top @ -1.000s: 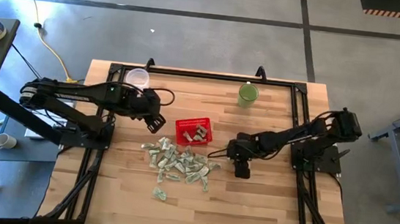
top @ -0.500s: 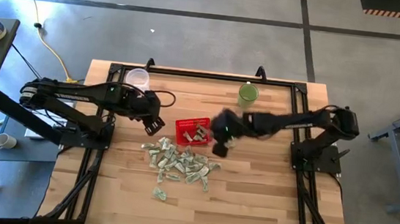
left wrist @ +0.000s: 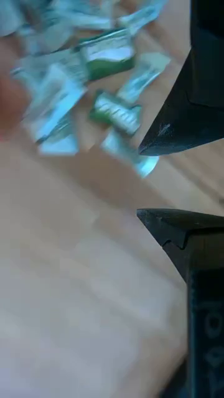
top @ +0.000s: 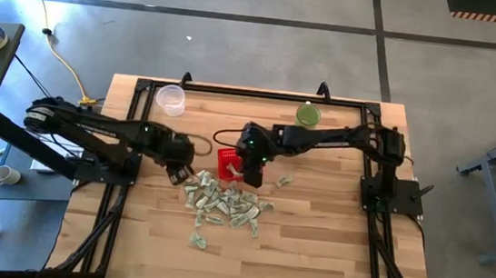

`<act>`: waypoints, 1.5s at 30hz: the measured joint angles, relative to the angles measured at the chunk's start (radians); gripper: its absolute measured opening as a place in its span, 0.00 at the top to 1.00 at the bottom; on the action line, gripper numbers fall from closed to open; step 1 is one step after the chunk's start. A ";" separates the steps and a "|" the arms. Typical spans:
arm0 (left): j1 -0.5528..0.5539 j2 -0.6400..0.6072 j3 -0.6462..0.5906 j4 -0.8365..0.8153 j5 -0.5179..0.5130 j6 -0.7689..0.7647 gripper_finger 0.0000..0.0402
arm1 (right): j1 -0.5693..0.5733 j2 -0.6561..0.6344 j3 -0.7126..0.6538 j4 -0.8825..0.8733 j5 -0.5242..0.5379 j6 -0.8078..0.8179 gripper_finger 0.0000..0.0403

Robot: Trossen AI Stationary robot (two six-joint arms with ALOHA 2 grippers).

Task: Pick and place Stevia / Truvia into bins
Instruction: Put the stevia packet into the red basket

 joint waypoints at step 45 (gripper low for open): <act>0.022 0.001 -0.388 0.566 0.164 0.439 0.78 | 0.263 -0.348 -0.472 -0.191 0.467 0.381 0.33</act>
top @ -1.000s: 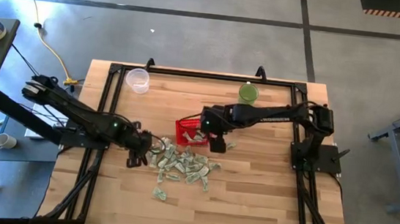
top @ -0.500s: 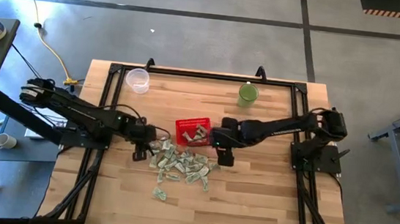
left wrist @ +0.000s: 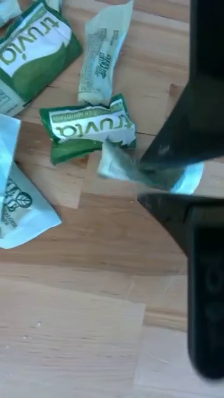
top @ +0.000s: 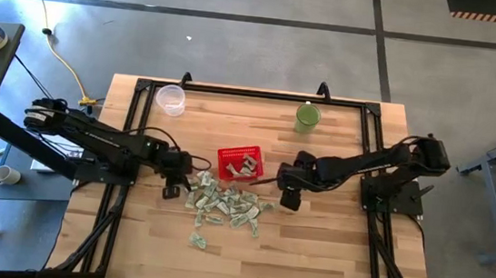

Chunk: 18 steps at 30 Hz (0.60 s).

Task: Pick and place Stevia / Truvia into bins
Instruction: Put the stevia packet into the red basket

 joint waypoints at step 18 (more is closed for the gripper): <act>0.010 0.013 0.360 0.002 -0.187 0.081 0.95 | 0.012 -0.082 -0.009 -0.001 0.124 -0.001 0.37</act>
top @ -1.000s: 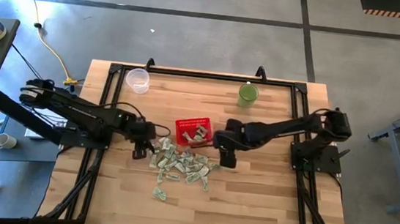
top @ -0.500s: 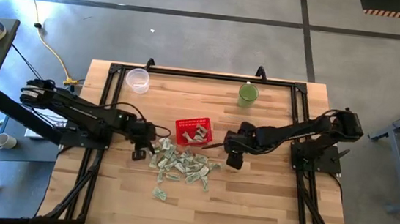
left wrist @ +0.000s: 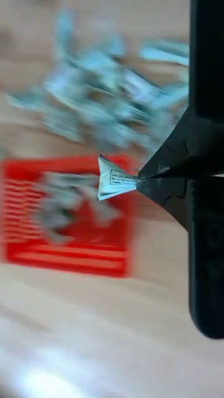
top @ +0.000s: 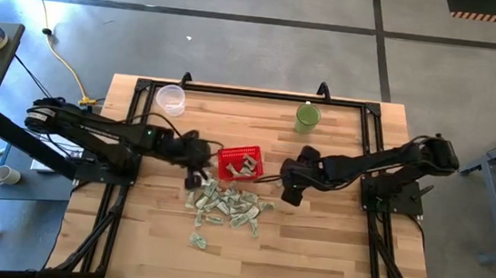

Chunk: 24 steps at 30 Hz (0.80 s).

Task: Pick and place Stevia / Truvia into bins
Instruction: Put the stevia packet into the red basket

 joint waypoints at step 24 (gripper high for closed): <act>0.183 0.308 0.236 -0.024 0.163 -0.028 0.53 | 0.010 -0.008 0.000 -0.030 -0.039 -0.245 0.37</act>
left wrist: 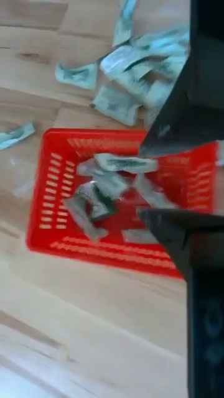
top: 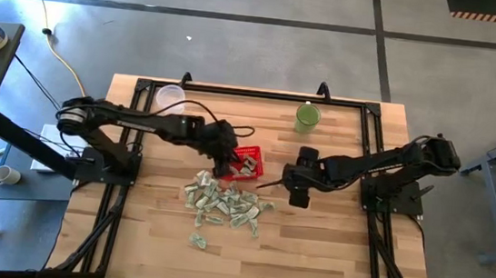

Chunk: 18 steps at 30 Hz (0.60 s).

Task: Pick and place Stevia / Truvia into bins
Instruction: Put the stevia packet into the red basket

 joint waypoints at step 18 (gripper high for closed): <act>-0.059 -0.323 -0.043 -0.452 -0.155 -0.208 0.46 | -0.138 0.220 0.000 0.147 -0.228 -0.351 0.37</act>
